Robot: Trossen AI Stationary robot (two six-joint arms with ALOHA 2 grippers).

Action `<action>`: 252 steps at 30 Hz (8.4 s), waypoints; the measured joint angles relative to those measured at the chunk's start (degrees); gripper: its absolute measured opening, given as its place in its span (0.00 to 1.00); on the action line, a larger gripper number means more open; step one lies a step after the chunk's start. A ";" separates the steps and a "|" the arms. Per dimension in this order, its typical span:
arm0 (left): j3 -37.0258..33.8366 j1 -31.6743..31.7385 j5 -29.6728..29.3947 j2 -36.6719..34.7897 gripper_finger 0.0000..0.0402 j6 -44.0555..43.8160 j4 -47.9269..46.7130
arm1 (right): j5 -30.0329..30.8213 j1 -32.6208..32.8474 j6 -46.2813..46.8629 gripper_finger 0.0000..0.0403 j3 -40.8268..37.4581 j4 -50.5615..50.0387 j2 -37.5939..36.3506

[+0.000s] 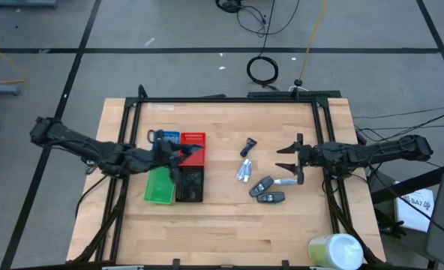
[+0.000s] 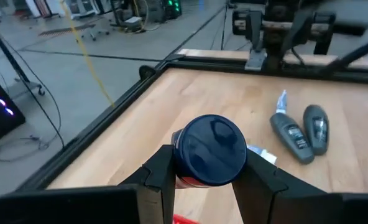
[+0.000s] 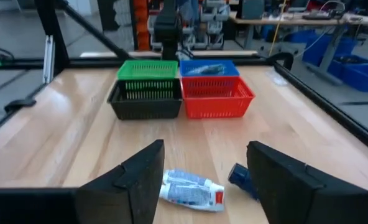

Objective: Pick & Place Travel size toiletries
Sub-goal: Put the bottom blue shave cream into the green bin, then put the blue shave cream into the green bin

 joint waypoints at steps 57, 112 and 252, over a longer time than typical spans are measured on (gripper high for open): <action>-1.75 -12.23 24.56 -15.21 0.29 -58.55 -51.73 | 1.55 -0.14 1.06 0.37 -6.46 -4.32 -20.56; -1.75 -12.08 32.36 -3.78 0.39 -62.16 -44.11 | 1.57 -0.14 1.11 0.37 -6.44 -4.32 -20.54; -1.73 3.57 2.21 -5.14 0.40 9.51 4.69 | -16.56 -24.38 -23.68 0.48 28.84 -15.37 66.80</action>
